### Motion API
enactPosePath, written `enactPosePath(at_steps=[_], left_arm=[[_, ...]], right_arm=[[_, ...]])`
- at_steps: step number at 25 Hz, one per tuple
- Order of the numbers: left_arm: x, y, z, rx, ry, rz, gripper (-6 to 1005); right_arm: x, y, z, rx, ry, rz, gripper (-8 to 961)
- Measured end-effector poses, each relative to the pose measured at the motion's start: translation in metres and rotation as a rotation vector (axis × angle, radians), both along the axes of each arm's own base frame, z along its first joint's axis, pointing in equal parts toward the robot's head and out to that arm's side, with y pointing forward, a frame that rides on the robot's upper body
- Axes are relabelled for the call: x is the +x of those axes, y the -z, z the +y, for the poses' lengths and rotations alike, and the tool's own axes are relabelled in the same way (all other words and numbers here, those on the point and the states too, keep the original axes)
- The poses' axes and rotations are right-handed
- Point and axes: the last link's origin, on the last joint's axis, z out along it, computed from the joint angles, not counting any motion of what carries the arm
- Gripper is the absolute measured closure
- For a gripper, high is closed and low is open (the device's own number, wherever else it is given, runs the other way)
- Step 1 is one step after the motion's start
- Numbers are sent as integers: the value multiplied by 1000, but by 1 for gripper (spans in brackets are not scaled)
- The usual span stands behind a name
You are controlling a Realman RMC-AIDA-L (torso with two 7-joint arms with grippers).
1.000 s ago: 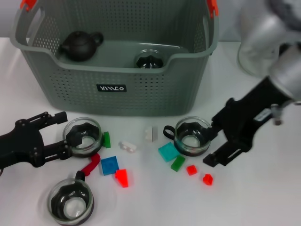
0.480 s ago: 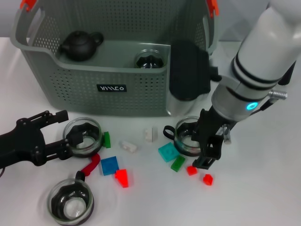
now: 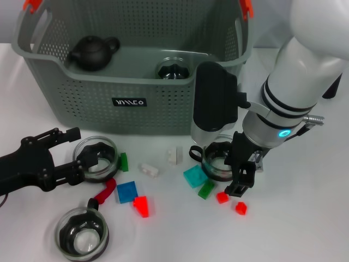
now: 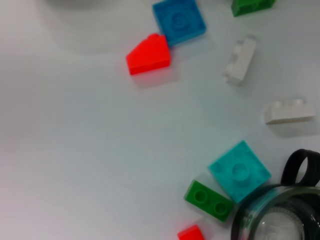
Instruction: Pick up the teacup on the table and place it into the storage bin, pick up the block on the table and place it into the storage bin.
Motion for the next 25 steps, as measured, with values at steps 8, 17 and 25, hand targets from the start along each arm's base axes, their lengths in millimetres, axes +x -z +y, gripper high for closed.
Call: enactPosePath(at_steps=[8,17,25], left_arm=[[-1,0,0,0,-3,1,222],[0,0,0,0,-1,1,222],[-1,0,1,3,-6,6,222]], right_arm=[[3,7,1,14,-39,-3,286],[0,7,3,26,-41,0,420],[0,5,4,27,-34,-2,723]])
